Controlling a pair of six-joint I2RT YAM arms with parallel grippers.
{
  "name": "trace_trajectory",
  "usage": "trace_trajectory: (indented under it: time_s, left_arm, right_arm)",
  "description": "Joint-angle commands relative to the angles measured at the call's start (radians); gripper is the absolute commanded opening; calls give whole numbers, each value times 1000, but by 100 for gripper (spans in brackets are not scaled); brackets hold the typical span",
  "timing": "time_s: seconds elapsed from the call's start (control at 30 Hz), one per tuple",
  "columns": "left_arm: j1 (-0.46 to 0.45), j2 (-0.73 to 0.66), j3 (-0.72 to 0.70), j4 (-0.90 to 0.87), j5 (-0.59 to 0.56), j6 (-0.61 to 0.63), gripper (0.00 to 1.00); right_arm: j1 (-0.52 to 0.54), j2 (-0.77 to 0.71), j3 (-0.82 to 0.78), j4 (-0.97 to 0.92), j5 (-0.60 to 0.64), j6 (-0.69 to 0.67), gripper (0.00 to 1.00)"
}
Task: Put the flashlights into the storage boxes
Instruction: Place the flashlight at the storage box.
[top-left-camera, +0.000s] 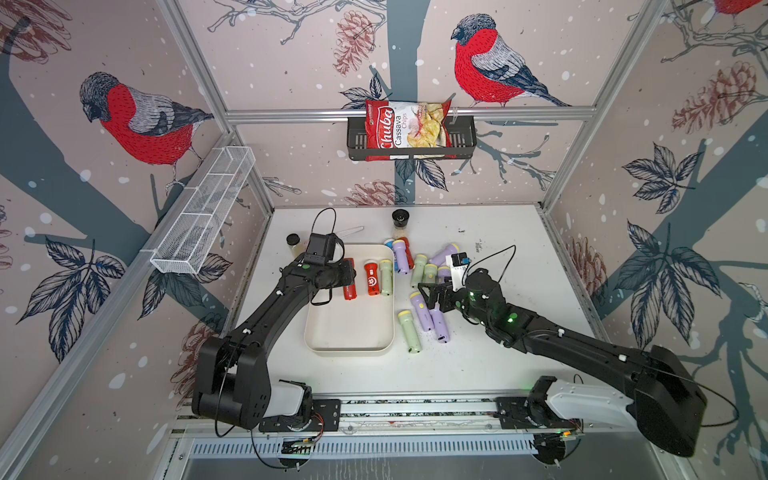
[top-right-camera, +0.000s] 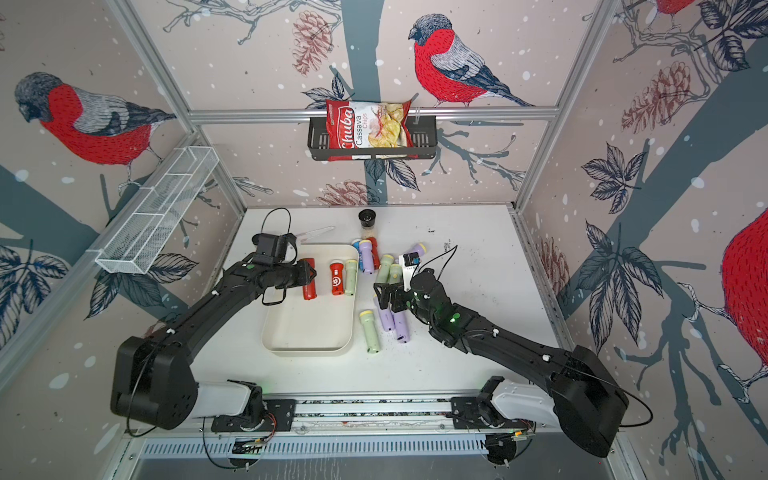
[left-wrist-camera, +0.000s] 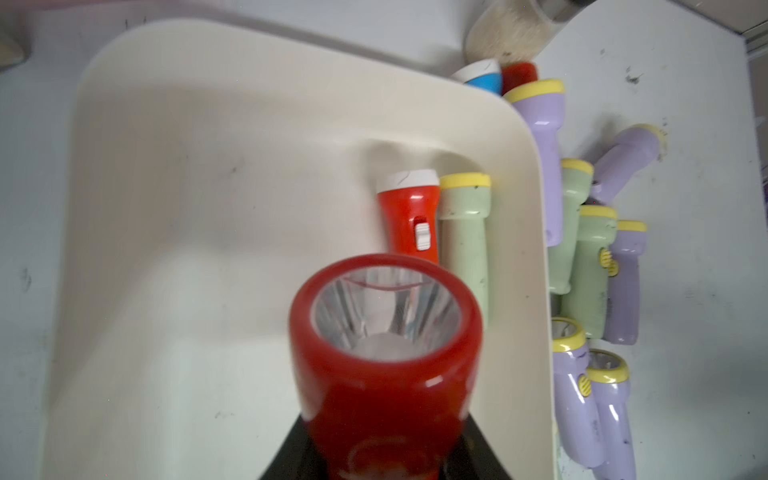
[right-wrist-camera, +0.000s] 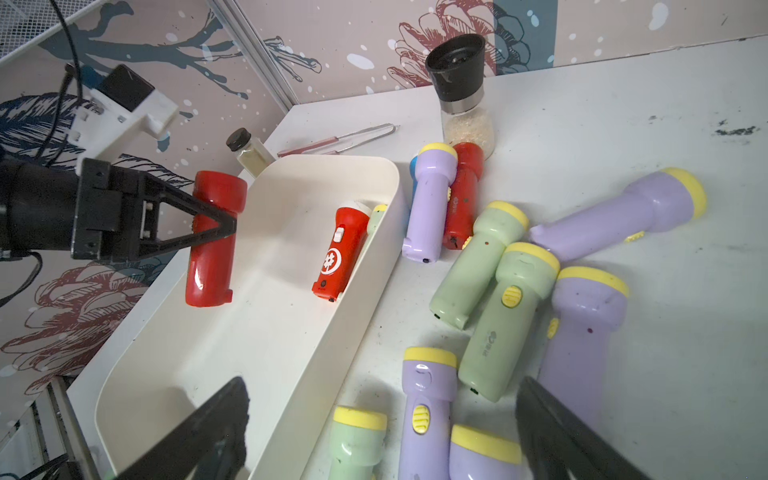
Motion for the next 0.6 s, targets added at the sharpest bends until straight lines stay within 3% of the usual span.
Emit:
trace_trajectory:
  time_s: [0.0,0.43,0.57]
  left_arm:
    - [34,44,39,-43,26,58,32]
    - [57,266,169,-50,67,111,32]
    - [58,334,206,-58,155,122,33]
  right_arm:
    - [-3,-2,6,2,-15,-17,99]
    - [-14,21,36,-50,-6,-43,99]
    - [-13,32,45,-67,-2,-49,99]
